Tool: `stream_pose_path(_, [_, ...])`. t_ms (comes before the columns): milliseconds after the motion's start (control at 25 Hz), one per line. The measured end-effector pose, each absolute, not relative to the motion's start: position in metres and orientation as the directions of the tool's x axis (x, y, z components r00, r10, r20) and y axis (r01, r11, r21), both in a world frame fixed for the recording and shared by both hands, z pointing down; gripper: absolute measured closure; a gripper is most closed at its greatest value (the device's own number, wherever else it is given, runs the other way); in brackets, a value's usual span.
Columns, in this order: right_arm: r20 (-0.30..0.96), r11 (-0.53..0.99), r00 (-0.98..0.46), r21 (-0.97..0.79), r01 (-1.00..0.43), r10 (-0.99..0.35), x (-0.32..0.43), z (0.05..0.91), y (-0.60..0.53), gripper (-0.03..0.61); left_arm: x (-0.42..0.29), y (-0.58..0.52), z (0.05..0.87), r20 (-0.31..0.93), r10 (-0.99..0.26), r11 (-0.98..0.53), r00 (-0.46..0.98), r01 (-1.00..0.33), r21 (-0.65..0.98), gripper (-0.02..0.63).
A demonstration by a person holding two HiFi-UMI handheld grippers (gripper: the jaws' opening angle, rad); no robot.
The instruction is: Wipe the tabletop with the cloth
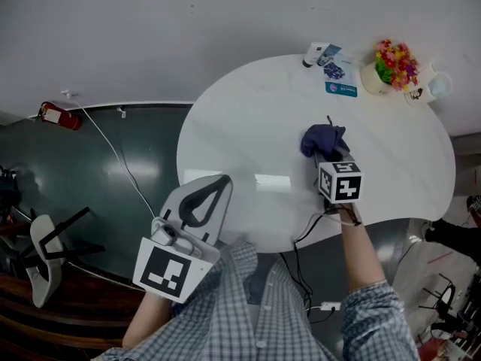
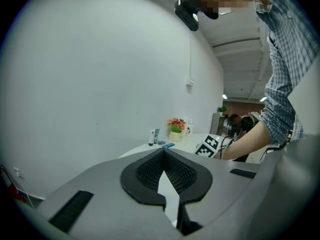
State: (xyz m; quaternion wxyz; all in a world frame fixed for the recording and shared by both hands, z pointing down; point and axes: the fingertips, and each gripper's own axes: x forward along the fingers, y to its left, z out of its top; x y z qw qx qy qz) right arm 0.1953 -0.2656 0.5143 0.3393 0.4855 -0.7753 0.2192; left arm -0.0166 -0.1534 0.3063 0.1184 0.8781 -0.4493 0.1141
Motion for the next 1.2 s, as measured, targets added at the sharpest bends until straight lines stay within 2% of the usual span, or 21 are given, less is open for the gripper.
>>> stream_pose_path(720, [0.805, 0.280, -0.223, -0.074, -0.957, -0.549, 0.214, 0.524, -0.075, 0.541, -0.001, -0.164, 0.289, 0.249, -0.691, -0.679, 0.678, -0.728, 0.095, 0.612])
stream_pose_path(1040, [0.824, 0.246, -0.278, -0.175, -0.953, -0.493, 0.181, 0.526, -0.009, 0.541, 0.000, -0.165, 0.290, 0.241, -0.674, -0.699, 0.698, -0.709, 0.095, 0.612])
stream_pose_path(1200, [0.824, 0.281, -0.333, -0.221, -0.934, -0.458, 0.155, 0.527, 0.009, 0.541, -0.003, -0.163, 0.289, 0.237, -0.672, -0.702, 0.701, -0.706, 0.096, 0.612])
